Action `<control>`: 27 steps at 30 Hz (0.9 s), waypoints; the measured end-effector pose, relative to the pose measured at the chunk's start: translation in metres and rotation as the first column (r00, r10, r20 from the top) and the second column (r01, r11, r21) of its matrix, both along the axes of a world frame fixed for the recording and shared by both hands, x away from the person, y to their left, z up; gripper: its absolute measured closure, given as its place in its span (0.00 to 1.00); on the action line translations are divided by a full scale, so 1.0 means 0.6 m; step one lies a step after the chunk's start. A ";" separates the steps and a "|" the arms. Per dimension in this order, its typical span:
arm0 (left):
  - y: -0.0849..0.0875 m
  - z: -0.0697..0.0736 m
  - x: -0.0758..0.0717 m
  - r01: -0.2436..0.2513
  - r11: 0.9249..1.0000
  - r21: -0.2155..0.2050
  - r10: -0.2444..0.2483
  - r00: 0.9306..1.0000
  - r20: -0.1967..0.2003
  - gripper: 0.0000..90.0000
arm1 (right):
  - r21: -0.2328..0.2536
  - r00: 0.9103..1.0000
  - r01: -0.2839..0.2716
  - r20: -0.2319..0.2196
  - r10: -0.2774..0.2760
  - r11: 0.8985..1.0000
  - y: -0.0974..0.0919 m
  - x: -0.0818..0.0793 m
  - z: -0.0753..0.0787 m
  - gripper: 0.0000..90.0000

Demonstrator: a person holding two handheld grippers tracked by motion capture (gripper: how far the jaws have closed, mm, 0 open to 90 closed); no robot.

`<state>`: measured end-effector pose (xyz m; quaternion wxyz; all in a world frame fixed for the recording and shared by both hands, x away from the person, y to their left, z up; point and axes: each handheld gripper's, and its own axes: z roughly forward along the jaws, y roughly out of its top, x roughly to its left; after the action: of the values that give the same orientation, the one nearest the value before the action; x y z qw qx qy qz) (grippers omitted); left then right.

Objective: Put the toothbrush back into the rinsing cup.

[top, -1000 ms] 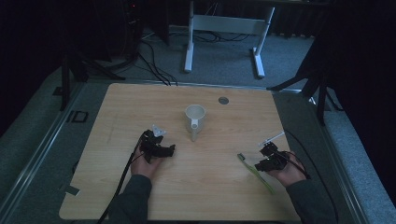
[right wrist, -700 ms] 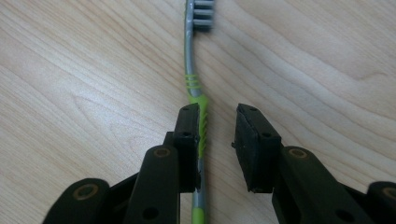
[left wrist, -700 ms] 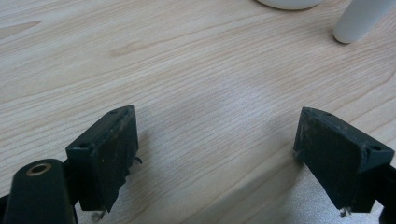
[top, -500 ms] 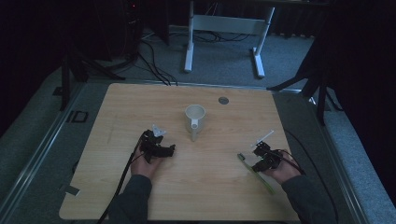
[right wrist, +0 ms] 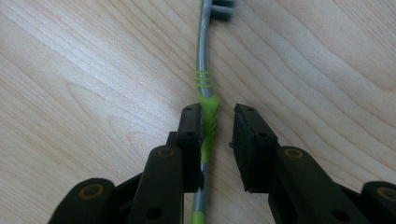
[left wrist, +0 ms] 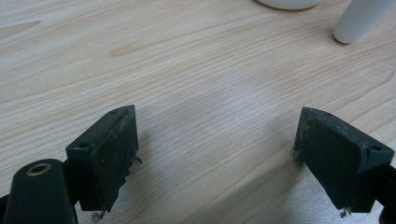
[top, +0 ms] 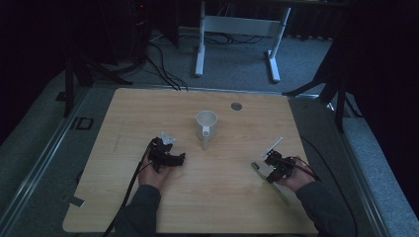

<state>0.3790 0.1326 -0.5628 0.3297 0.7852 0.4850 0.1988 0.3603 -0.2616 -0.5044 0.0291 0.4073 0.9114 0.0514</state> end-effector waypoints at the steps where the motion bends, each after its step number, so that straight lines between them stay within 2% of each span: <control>1: 0.000 0.000 0.000 -0.001 1.000 -0.001 0.001 1.000 0.000 0.16 | -0.007 1.000 -0.006 -0.003 0.006 1.000 0.000 0.001 -0.001 0.81; 10: 0.000 0.000 0.000 0.000 1.000 0.000 0.000 1.000 0.000 0.16 | -0.028 0.999 -0.034 -0.020 0.034 0.999 0.006 0.001 -0.004 0.81; 27: 0.000 0.000 0.000 0.000 1.000 -0.001 0.000 1.000 0.000 0.16 | -0.065 0.997 -0.056 -0.051 0.052 0.996 0.013 0.005 -0.013 0.83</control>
<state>0.3790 0.1326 -0.5628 0.3298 0.7851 0.4852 0.1986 0.3631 -0.2536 -0.5120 0.0189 0.3825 0.9237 0.0117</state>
